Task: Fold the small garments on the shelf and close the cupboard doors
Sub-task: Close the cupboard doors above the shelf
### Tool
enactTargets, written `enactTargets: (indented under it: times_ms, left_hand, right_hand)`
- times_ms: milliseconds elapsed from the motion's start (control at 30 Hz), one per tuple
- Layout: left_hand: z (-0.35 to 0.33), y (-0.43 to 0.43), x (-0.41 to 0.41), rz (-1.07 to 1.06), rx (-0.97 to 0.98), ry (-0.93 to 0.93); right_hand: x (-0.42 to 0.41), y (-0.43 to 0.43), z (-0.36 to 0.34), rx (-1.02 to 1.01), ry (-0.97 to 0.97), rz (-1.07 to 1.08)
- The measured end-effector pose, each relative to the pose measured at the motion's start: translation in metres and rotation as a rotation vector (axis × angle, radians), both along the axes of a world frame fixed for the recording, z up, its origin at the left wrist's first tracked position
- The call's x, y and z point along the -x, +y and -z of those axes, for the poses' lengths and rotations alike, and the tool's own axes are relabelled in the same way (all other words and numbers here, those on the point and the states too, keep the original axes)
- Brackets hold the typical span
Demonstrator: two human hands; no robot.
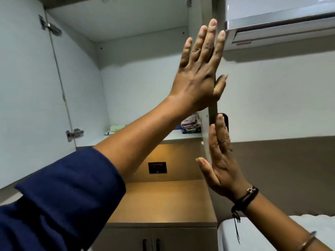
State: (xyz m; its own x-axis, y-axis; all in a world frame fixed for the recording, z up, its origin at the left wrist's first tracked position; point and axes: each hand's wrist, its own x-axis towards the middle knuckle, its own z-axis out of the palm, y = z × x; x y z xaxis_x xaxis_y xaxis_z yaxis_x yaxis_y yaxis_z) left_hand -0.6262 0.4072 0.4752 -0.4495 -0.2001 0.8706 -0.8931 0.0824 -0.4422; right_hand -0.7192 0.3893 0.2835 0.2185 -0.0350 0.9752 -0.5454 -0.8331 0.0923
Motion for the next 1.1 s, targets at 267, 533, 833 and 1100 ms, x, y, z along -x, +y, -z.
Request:
enactTargets:
  times_ms: [267, 533, 833, 1100]
  left_hand:
    - [0.01, -0.004, -0.08, -0.053, -0.017, 0.123]
    - [0.012, -0.034, -0.163, -0.055, -0.001, 0.136]
    - [0.023, -0.108, -0.253, -0.088, -0.076, 0.149]
    - [0.028, -0.178, -0.293, -0.163, -0.092, 0.109]
  right_hand:
    - [-0.091, -0.004, 0.006, -0.017, 0.046, 0.07]
    - [-0.132, -0.041, 0.01, 0.015, 0.199, 0.332]
    - [-0.198, -0.132, 0.002, -0.009, 0.238, 0.35]
    - [-0.242, -0.211, -0.009, -0.105, 0.263, 0.508]
